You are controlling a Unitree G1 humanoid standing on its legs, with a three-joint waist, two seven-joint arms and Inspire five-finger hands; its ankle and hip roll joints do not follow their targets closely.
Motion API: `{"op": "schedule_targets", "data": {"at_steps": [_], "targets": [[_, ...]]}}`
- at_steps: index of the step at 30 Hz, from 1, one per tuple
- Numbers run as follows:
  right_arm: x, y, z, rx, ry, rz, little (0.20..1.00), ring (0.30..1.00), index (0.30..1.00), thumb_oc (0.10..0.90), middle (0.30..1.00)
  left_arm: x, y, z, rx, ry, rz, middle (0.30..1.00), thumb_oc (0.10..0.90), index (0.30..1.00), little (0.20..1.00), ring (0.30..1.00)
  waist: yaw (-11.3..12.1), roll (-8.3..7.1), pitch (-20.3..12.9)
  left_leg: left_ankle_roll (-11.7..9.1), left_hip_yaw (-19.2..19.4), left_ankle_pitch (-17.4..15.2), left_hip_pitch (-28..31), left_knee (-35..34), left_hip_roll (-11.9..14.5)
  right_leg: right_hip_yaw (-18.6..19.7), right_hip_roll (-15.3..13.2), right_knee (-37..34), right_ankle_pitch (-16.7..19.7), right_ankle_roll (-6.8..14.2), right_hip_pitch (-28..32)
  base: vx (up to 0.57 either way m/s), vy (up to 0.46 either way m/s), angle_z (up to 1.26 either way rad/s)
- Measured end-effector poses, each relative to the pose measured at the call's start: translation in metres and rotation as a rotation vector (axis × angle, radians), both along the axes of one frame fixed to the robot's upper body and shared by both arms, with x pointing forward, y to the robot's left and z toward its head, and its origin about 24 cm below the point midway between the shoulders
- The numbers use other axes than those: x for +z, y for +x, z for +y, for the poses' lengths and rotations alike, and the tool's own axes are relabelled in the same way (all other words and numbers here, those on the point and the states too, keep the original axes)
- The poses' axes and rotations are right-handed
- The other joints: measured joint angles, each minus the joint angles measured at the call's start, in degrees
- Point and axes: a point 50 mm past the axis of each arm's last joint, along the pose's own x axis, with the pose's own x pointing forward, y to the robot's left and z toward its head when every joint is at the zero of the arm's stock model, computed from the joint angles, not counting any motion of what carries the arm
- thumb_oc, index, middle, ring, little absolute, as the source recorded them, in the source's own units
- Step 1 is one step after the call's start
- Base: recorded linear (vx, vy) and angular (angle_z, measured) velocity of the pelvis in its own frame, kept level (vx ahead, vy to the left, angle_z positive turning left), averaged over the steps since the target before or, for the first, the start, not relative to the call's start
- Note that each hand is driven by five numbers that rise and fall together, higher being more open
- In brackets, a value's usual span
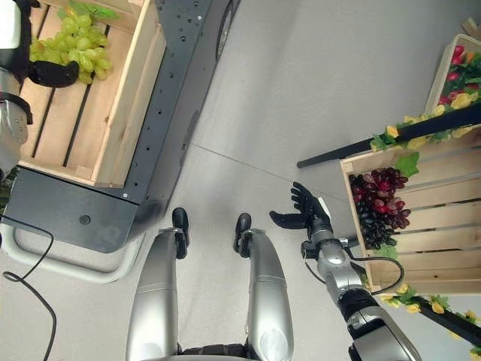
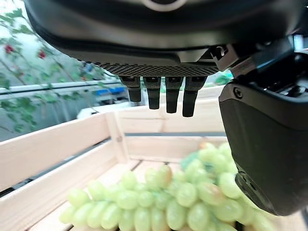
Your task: Pick up the fruits from the basket on one side to the basket on the other side
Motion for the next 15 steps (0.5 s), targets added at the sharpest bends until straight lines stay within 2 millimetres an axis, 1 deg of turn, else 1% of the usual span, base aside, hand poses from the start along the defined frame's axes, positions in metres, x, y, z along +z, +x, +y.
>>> {"op": "schedule_targets", "data": {"at_steps": [5, 6, 7, 8, 10, 11, 15], "targets": [[-0.002, -0.002, 0.001, 0.005, 0.000, 0.008, 0.900, 0.900, 0.900, 0.800, 0.900, 0.001, -0.001, 0.003, 0.024, -0.009, -0.004, 0.900, 0.800, 0.900, 0.900, 0.900, -0.65, -0.15, 0.00, 0.17, 0.06, -0.36, -0.86, 0.05, 0.07, -0.15, -0.02, -0.50, 0.00, 0.00, -0.41, 0.03, 0.022, 0.01], [-0.002, -0.002, 0.002, 0.006, 0.001, 0.007, 0.900, 0.900, 0.900, 0.800, 0.900, 0.001, -0.001, 0.004, 0.029, -0.011, -0.002, 0.900, 0.800, 0.900, 0.900, 0.900, -0.77, -0.18, -0.02, 0.27, 0.11, -0.01, -1.09, 0.01, 0.11, -0.29, 0.00, -0.45, 0.17, 0.24, -0.68, 0.00, 0.000, 0.00], [-0.001, -0.002, 0.002, 0.009, 0.002, 0.002, 0.900, 0.900, 0.900, 0.800, 0.900, 0.003, -0.002, 0.006, 0.040, -0.024, 0.000, 0.900, 0.800, 0.900, 0.900, 0.900, -1.02, -0.31, -0.01, 0.35, 0.39, -0.45, -1.63, 0.12, 0.25, -0.11, -0.07, -0.52, -0.07, 0.05, -1.15, 0.06, 0.036, 0.01], [-0.002, -0.003, 0.003, 0.011, 0.005, 0.005, 0.900, 0.900, 0.900, 0.800, 0.900, 0.001, -0.001, 0.008, 0.049, -0.037, 0.019, 0.900, 0.800, 0.900, 0.900, 0.900, -1.13, -0.50, -0.05, 0.31, 0.46, 0.01, -1.92, -0.07, 0.36, -0.35, 0.05, -0.61, 0.24, 0.45, -1.46, 0.00, 0.000, 0.00], [-0.003, -0.004, 0.005, 0.017, 0.010, 0.004, 0.900, 0.900, 0.900, 0.800, 0.900, 0.000, -0.002, 0.011, 0.054, -0.068, 0.032, 0.900, 0.800, 0.900, 0.900, 0.900, -1.33, -0.96, -0.02, 0.18, 0.93, -0.26, -2.21, -0.11, 0.72, -0.07, 0.12, -0.93, 0.30, 0.54, -1.75, 0.03, 0.016, -0.02], [-0.004, -0.006, 0.005, 0.019, 0.013, 0.007, 0.900, 0.900, 0.900, 0.800, 0.900, -0.002, -0.001, 0.012, 0.051, -0.097, 0.057, 0.900, 0.800, 0.900, 0.900, 0.900, -1.60, -1.17, -0.04, 0.47, 0.98, -0.15, -2.35, -0.21, 0.81, -0.14, 0.24, -1.12, 0.37, 0.65, -1.74, -0.01, 0.033, 0.03], [-0.007, -0.011, 0.006, 0.022, 0.017, 0.015, 0.900, 0.900, 0.900, 0.800, 0.900, -0.005, -0.001, 0.017, 0.030, -0.151, 0.105, 0.900, 0.800, 0.900, 0.900, 0.900, -2.79, -1.47, -0.07, 0.57, 1.06, -0.16, -2.96, -0.56, 0.96, -0.80, 0.31, -1.96, 0.57, 0.91, -1.80, -0.02, 0.035, 0.05]]}}
